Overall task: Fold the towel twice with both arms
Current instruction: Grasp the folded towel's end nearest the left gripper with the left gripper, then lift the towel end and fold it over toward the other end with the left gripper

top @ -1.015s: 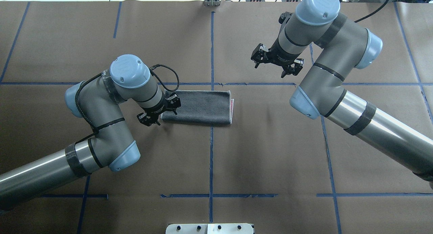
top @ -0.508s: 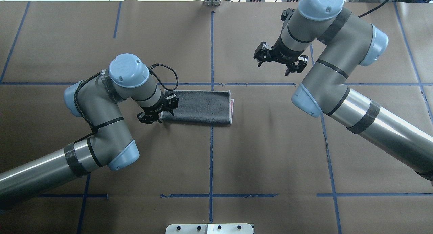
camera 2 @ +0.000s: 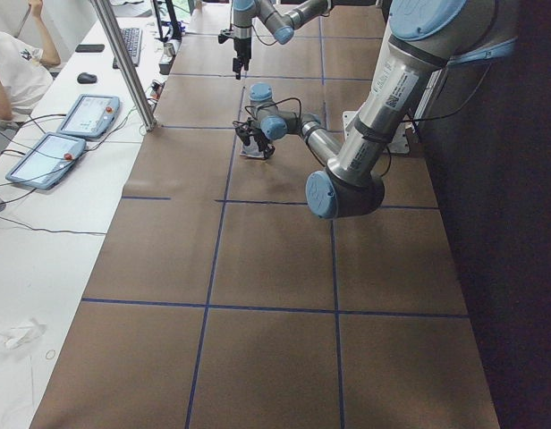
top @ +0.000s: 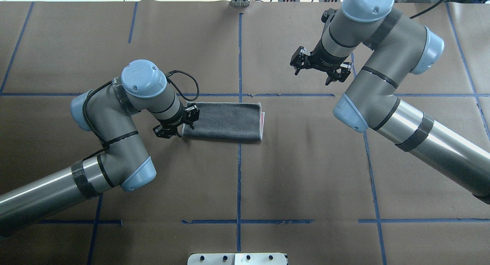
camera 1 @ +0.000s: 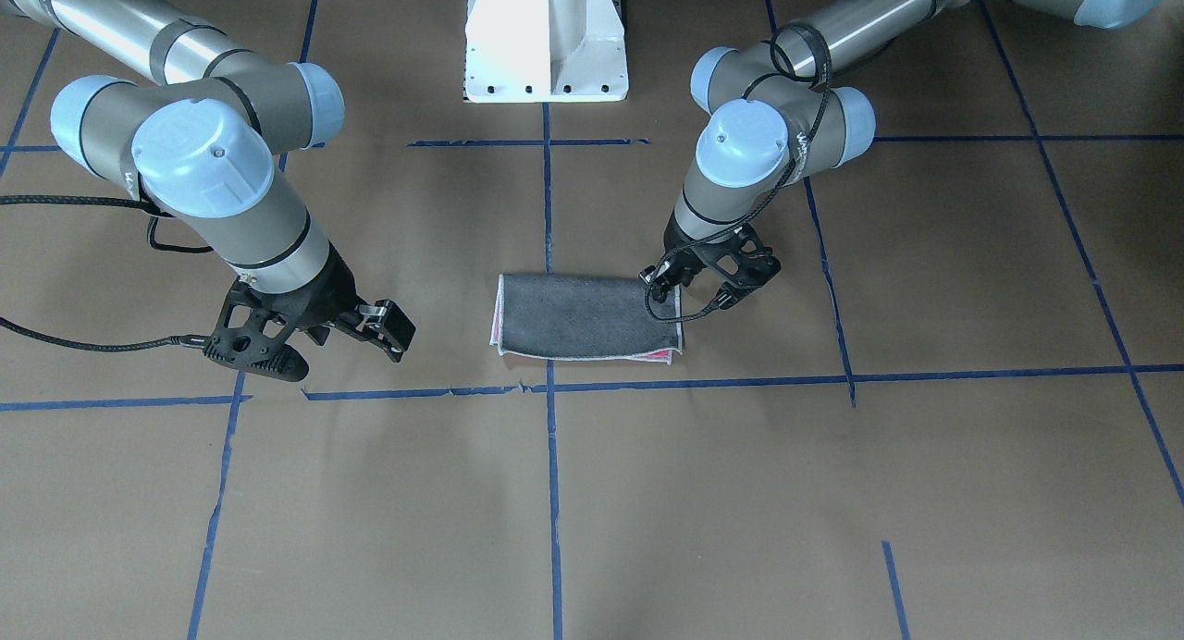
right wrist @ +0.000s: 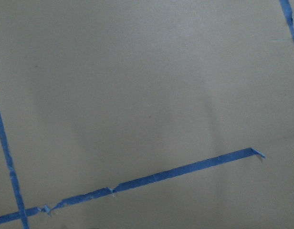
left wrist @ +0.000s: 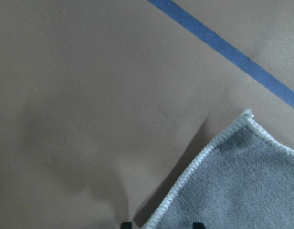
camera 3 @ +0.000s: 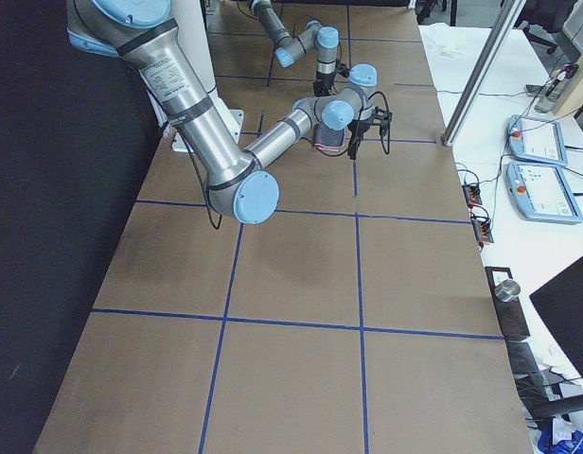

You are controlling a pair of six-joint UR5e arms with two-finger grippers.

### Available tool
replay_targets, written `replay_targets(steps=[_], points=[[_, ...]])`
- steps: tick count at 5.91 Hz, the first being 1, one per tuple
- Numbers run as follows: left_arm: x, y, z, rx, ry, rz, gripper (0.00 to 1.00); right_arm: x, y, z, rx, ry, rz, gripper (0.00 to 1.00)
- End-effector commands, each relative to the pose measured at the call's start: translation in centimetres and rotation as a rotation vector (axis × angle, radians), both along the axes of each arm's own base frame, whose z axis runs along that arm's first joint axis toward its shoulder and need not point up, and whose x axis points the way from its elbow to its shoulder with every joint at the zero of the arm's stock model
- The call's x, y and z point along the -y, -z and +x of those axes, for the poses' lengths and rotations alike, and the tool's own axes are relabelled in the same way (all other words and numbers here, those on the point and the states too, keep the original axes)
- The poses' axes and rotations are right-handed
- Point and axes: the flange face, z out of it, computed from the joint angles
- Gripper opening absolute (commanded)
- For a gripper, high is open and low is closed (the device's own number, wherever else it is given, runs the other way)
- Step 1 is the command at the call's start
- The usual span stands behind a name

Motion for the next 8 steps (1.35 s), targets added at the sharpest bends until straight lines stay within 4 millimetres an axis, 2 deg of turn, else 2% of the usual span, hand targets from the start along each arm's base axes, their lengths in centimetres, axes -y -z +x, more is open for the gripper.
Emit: replay_targets(steps=[1,2,3,4,5,6,7,8], points=[[0.3,-0.8,0.4,-0.008,0.0,0.005,0.51,0.0,-0.1,0.2,0.0,-0.001,0.001,1.0],[0.3,-0.8,0.4,-0.009,0.003,0.003,0.4,0.0,-0.2,0.2,-0.001,-0.001,0.0,1.0],[0.3,-0.7,0.4,-0.01,-0.001,0.008,0.17,0.0,-0.1,0.2,0.0,-0.002,0.0,1.0],[0.3,-0.4,0.2,-0.016,-0.001,0.012,0.03,-0.1,-0.2,0.3,-0.001,-0.001,0.0,1.0],[0.9,0.7,-1.0,-0.03,0.011,0.015,0.0,0.1,-0.3,0.6,-0.002,-0.001,0.006,1.0],[1.2,2.9,-2.8,-0.057,0.023,0.026,0.0,-0.9,-1.4,2.0,-0.005,0.024,0.034,1.0],[0.9,5.2,-2.7,-0.054,0.012,0.014,0.0,-1.6,-1.9,4.8,0.022,0.042,0.043,1.0],[1.7,8.2,-0.7,-0.07,0.013,0.029,0.0,-2.3,-2.5,7.8,0.052,0.045,0.033,1.0]])
